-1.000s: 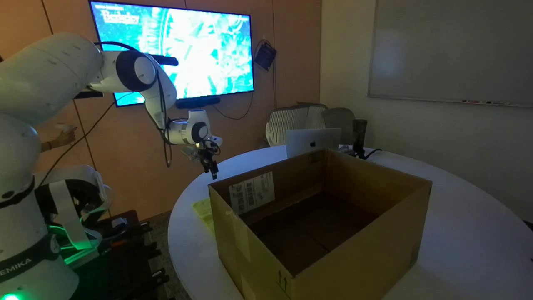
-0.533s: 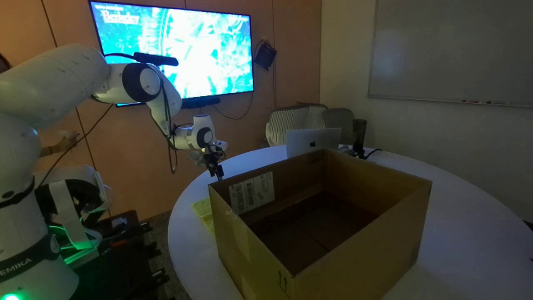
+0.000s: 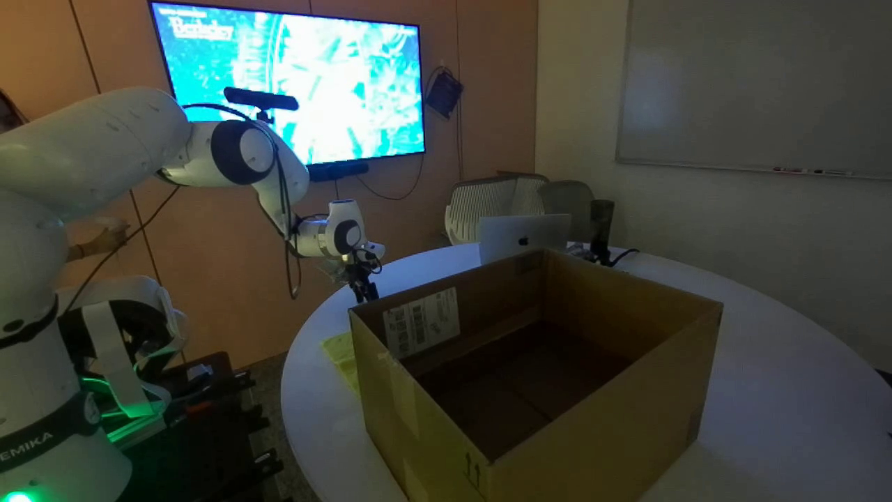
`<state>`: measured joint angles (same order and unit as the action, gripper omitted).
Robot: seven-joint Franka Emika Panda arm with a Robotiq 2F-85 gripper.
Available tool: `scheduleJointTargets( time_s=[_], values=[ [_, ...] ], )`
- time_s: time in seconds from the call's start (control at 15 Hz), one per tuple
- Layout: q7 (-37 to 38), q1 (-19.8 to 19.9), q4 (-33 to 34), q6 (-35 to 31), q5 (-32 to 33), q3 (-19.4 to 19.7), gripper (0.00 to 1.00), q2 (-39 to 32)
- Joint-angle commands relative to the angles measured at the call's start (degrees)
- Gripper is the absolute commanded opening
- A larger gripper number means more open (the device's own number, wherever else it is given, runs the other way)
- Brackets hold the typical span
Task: Pick up the pen and put it in the middle of the towel. Fold the towel and put it in the box.
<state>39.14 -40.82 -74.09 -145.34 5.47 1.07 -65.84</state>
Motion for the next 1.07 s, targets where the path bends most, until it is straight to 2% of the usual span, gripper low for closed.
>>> scheduleJointTargets(
  time_s=[0.0,0.53,0.67,0.8,1.0],
  values=[
    [-1.14,0.08,3.13,2.13,-0.13,0.79,0.74,-1.57],
    [-2.46,1.33,2.01,4.76,0.02,-0.47,0.09,1.12],
    [-3.01,1.46,1.87,5.22,0.05,-0.57,0.04,1.44],
    [-3.69,1.65,1.75,5.93,0.02,-0.64,0.09,1.79],
    [-4.77,2.5,0.98,7.77,-0.38,-0.89,0.07,3.33]
  ],
)
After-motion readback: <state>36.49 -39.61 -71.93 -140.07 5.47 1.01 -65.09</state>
